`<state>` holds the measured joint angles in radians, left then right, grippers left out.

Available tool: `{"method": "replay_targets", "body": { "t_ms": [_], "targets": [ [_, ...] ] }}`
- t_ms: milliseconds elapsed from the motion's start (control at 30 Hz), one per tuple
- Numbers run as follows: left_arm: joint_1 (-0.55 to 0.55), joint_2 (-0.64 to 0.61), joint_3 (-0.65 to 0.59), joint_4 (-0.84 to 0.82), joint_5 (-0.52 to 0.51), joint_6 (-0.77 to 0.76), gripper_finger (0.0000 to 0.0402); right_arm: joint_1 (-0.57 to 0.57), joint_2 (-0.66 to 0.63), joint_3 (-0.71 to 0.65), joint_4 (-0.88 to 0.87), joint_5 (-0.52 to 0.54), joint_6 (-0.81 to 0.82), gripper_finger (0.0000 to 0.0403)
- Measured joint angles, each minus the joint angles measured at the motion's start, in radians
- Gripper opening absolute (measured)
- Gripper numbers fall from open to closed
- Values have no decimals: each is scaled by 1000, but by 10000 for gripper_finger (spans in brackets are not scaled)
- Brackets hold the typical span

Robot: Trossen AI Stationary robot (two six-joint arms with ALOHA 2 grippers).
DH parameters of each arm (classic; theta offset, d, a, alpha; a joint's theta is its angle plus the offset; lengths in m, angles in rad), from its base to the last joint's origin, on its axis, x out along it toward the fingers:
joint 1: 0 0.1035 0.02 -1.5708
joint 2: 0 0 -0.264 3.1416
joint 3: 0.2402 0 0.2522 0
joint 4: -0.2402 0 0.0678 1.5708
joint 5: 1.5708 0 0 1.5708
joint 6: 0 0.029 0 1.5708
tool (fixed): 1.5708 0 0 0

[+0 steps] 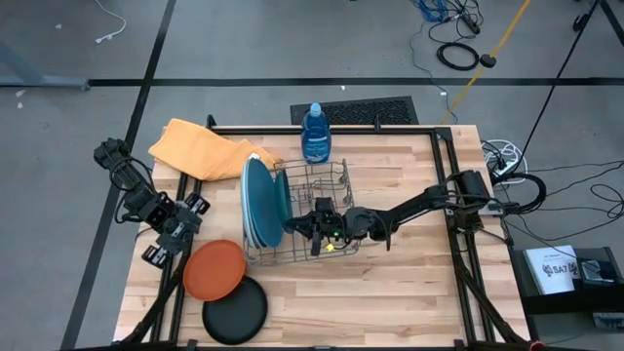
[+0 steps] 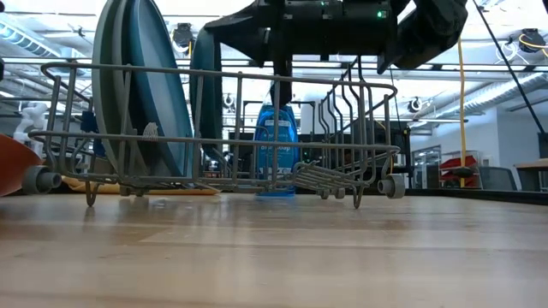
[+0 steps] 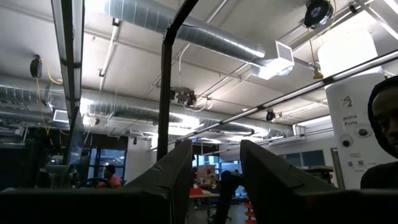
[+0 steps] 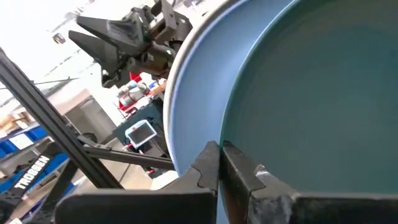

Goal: Sort dishes
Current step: Put the dark green plate in the dish rack

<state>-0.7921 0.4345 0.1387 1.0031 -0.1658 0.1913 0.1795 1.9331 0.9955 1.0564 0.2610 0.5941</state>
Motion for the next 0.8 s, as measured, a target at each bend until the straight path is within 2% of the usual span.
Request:
{"method": "replay_targets", "body": {
  "t_ms": [367,633,800],
  "targets": [
    [0,0,0,-3,0,0,137,2,0,0,-73,3,31,0],
    [0,0,0,-3,0,0,137,2,0,0,-172,57,56,0],
    [0,0,0,-2,0,0,137,2,0,0,-181,54,50,20]
  ]
}}
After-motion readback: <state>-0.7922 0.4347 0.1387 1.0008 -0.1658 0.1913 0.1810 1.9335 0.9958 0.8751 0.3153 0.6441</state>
